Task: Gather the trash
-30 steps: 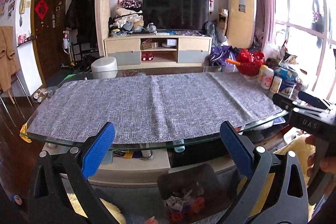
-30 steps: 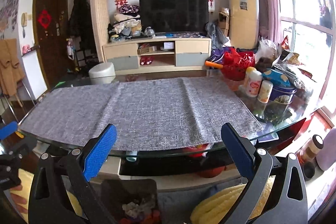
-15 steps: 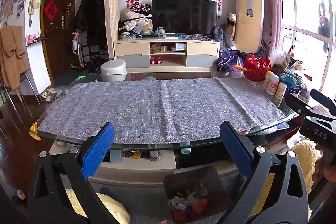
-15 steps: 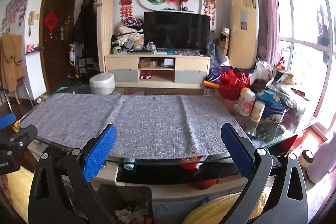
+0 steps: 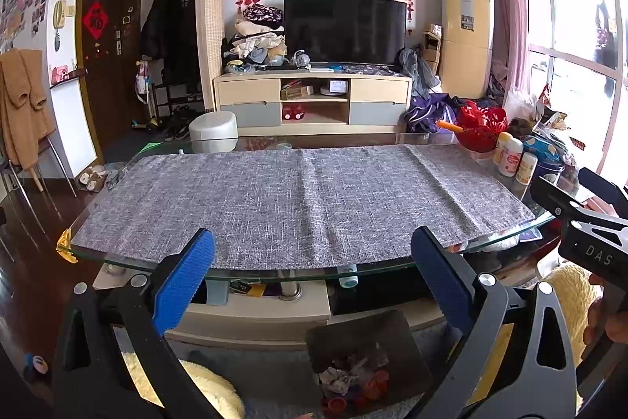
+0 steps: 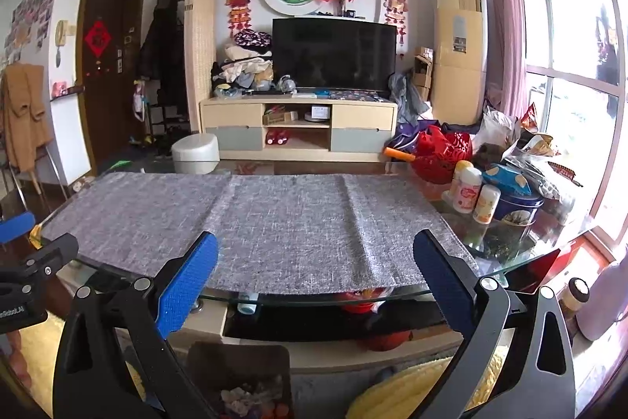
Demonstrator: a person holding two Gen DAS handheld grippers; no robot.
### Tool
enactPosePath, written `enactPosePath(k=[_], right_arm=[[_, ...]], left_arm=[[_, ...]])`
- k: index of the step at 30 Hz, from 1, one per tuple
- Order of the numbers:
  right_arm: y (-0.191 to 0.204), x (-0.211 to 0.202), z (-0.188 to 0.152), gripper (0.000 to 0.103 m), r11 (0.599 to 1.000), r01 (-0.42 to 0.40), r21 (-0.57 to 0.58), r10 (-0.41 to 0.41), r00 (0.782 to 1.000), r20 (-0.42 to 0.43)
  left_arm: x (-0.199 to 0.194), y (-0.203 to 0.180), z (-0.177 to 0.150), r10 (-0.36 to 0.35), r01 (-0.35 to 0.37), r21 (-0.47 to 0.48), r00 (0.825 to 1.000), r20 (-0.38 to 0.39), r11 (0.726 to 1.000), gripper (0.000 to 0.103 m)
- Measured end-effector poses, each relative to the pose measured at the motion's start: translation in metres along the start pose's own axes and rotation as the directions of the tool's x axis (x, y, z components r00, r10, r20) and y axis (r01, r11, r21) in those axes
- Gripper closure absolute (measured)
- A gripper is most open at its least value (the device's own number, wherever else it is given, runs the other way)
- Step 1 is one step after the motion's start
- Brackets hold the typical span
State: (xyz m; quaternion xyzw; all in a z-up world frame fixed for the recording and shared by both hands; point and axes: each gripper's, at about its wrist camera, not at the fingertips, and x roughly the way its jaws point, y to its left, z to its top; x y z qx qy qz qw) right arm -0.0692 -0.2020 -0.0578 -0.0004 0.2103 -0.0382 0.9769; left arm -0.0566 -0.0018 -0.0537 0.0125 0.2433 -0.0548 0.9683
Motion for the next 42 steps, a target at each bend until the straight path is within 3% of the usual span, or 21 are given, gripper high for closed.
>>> enactPosePath(k=[42], right_arm=[[0.0033, 0.0034, -0.0013, 0.003, 1.0, -0.014, 0.015, 0.015, 0.999, -0.028]], left_arm=[[-0.0001, 0.0011, 0.002, 0.002, -0.002, -0.008, 1.0, 0.007, 1.0, 0.008]])
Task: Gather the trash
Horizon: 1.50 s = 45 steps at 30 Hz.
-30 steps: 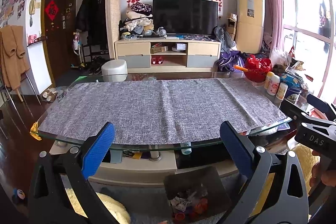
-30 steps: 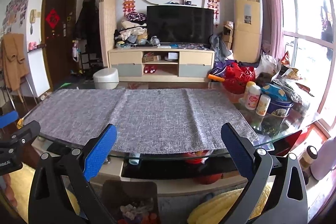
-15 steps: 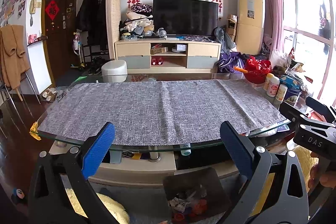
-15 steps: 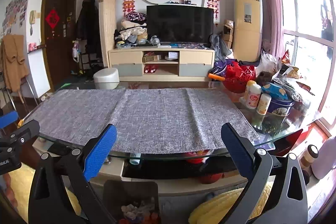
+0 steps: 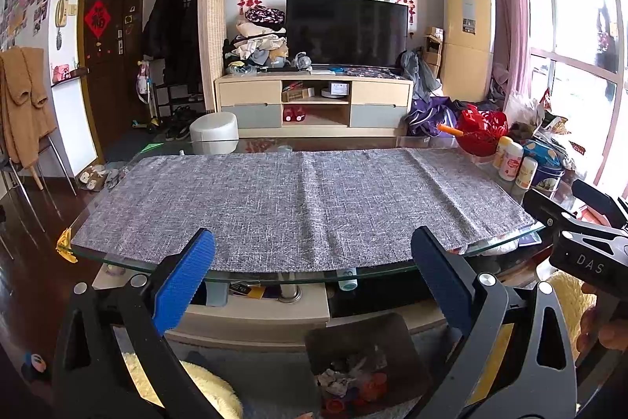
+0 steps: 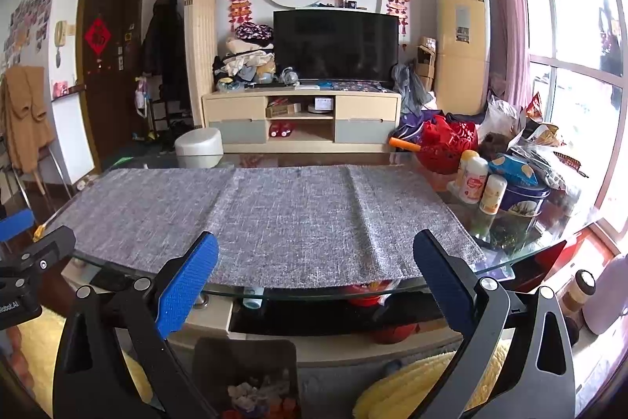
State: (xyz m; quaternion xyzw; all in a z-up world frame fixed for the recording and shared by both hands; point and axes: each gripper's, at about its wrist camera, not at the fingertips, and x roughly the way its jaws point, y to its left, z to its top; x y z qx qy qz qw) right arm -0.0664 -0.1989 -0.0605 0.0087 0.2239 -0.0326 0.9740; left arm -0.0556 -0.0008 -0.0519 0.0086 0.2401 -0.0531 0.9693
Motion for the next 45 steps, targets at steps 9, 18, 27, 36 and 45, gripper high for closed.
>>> enactPosePath(k=[9, 18, 27, 36, 45], right_arm=[[-0.0002, 0.0001, 0.0004, 0.003, 1.0, 0.001, 0.001, -0.001, 1.0, 0.001], [0.001, -0.0011, 0.0002, 0.003, 1.0, 0.0, 0.003, 0.0, 1.0, 0.0], [0.0012, -0.0013, 0.0003, 0.003, 1.0, -0.001, 0.002, 0.001, 1.0, -0.002], [0.0041, -0.0022, -0.0012, 0.003, 1.0, -0.001, 0.007, 0.001, 1.0, -0.003], [0.0047, -0.002, -0.0013, 0.003, 1.0, -0.005, 0.008, 0.005, 1.0, -0.004]], left_arm=[[-0.0004, 0.0005, 0.0002, -0.002, 0.002, -0.001, 1.0, 0.0, 1.0, 0.008], [-0.0003, 0.0002, 0.0012, -0.001, 0.001, -0.001, 1.0, -0.003, 1.0, 0.008], [-0.0004, -0.001, 0.0015, -0.003, 0.003, -0.002, 1.0, -0.007, 1.0, 0.008], [-0.0006, -0.0009, 0.0017, -0.005, 0.005, -0.003, 1.0, -0.006, 1.0, 0.008], [-0.0004, -0.0027, 0.0019, -0.003, 0.003, 0.004, 1.0, -0.014, 1.0, 0.008]])
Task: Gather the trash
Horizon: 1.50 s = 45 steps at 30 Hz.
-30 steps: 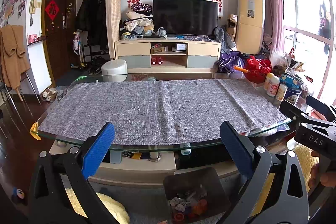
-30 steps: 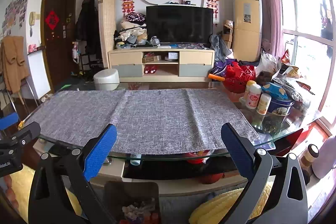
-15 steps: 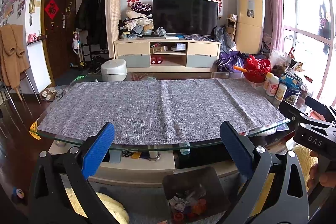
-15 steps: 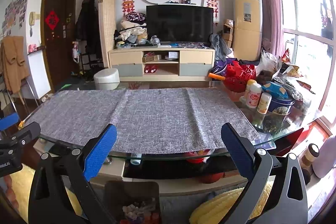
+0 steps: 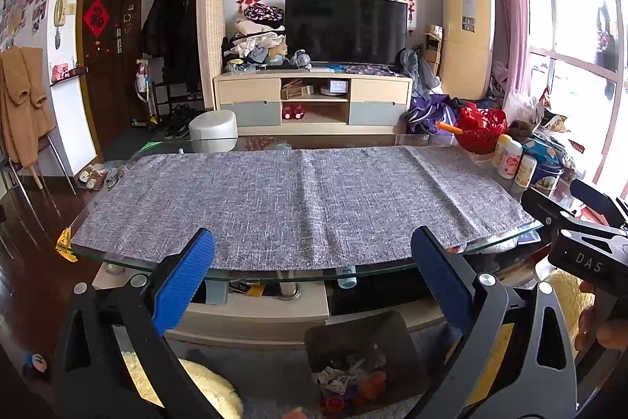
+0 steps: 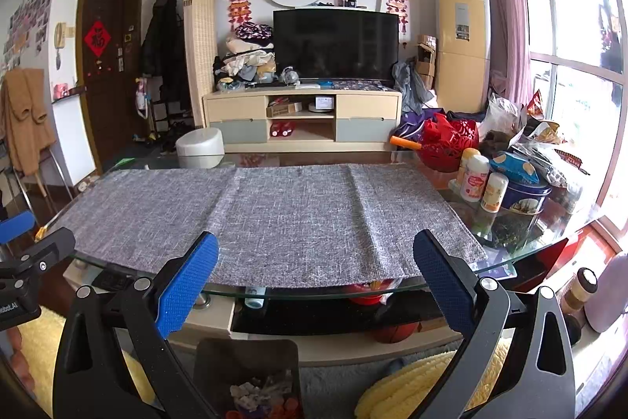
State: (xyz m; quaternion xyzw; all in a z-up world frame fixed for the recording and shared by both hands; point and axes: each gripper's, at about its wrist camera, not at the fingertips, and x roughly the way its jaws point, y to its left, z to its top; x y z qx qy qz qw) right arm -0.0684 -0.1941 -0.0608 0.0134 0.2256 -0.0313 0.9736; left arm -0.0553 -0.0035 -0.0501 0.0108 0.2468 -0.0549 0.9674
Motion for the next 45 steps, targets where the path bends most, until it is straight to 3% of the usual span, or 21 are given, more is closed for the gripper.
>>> enactPosePath(k=[6, 14, 45], right_arm=[[0.002, 0.0, -0.001, 0.003, 1.0, 0.001, 0.001, -0.001, 1.0, -0.004], [0.002, 0.0, 0.0, 0.003, 1.0, 0.001, 0.007, -0.001, 1.0, -0.009], [0.01, 0.001, 0.01, 0.003, 1.0, -0.008, 0.005, 0.008, 1.0, -0.004]], left_arm=[[0.0, -0.004, 0.001, 0.029, -0.029, 0.004, 1.0, -0.008, 1.0, 0.008], [0.0, -0.003, -0.001, -0.016, 0.016, -0.016, 1.0, 0.002, 1.0, 0.008], [0.0, -0.003, 0.005, -0.029, 0.029, -0.025, 1.0, -0.004, 0.999, 0.008]])
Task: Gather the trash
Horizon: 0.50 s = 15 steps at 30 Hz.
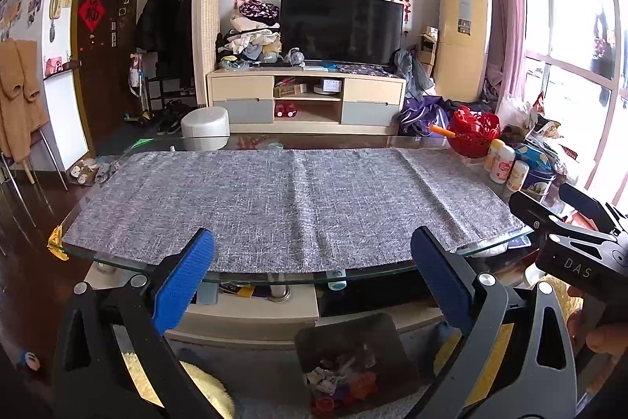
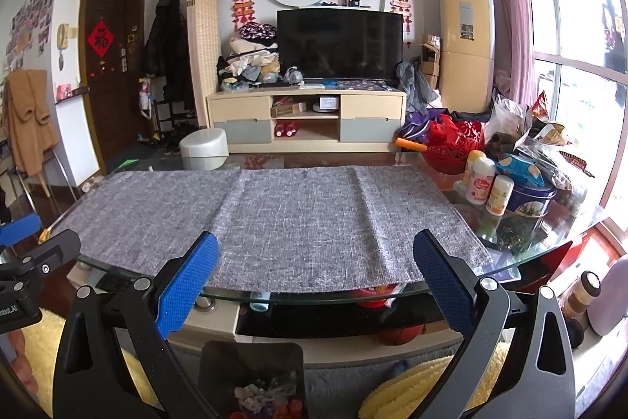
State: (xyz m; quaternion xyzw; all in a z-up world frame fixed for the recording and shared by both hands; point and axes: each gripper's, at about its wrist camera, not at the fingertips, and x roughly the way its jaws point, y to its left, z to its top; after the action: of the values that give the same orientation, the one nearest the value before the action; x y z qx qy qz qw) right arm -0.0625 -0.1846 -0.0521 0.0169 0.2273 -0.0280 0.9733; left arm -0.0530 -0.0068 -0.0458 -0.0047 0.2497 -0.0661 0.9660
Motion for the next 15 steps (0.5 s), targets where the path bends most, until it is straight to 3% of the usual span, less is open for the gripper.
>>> enactPosePath(k=[5, 9, 15], right_arm=[[-0.001, 0.005, 0.001, 0.003, 1.0, 0.004, 0.0, -0.004, 1.0, -0.011], [-0.02, 0.036, 0.005, 0.003, 0.999, -0.002, 0.053, 0.006, 0.997, -0.076], [-0.085, 0.145, 0.018, 0.003, 0.985, 0.118, 0.127, -0.094, 0.979, -0.181]], left_arm=[[0.007, 0.001, 0.002, 0.001, -0.001, -0.006, 1.0, -0.012, 1.0, 0.008], [0.03, 0.012, 0.007, 0.021, -0.022, -0.022, 0.999, -0.041, 1.0, 0.008], [0.115, 0.075, 0.025, 0.074, -0.095, -0.137, 0.985, -0.153, 0.986, 0.008]])
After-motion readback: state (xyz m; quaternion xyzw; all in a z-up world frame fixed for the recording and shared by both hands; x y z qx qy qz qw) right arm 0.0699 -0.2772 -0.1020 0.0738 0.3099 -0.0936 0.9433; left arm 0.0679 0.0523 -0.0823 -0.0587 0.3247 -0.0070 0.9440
